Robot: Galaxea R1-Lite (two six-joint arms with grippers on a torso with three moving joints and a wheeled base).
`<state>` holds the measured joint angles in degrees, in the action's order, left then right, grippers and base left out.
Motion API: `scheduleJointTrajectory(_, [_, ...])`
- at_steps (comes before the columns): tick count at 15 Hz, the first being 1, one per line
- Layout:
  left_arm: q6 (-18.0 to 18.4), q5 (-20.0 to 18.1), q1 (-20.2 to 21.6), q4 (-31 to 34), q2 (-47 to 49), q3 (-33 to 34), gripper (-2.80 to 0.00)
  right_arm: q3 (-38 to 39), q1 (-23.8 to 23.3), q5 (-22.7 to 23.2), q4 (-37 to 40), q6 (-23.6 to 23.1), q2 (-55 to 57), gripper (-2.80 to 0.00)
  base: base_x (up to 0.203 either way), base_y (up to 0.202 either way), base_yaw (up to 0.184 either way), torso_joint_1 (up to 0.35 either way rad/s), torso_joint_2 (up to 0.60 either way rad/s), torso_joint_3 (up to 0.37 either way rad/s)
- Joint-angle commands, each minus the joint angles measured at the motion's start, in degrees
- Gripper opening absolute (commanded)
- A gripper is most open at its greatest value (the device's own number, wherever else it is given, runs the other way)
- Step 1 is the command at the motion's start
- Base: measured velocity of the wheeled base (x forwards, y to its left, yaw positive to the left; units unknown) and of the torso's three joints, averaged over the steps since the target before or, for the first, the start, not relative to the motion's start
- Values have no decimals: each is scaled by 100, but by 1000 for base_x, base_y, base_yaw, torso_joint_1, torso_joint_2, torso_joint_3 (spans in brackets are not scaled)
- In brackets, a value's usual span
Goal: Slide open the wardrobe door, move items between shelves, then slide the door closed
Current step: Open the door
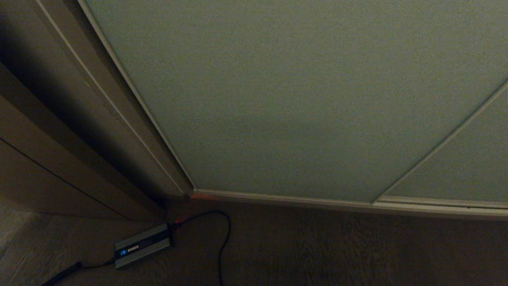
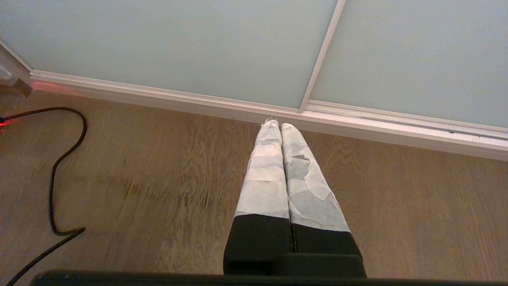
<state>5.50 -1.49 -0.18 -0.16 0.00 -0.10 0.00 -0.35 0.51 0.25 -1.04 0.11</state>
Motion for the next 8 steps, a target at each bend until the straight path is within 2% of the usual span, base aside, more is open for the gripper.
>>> scheduleJointTrajectory(1, [4, -1, 1, -2, 9, 1, -280, 25, 0, 2, 2, -2, 7, -280, 0, 0, 0, 0, 0, 0])
scheduleJointTrajectory(8, [4, -1, 1, -2, 9, 1, -280, 23, 0, 2, 2, -2, 7, -280, 0, 0, 0, 0, 0, 0])
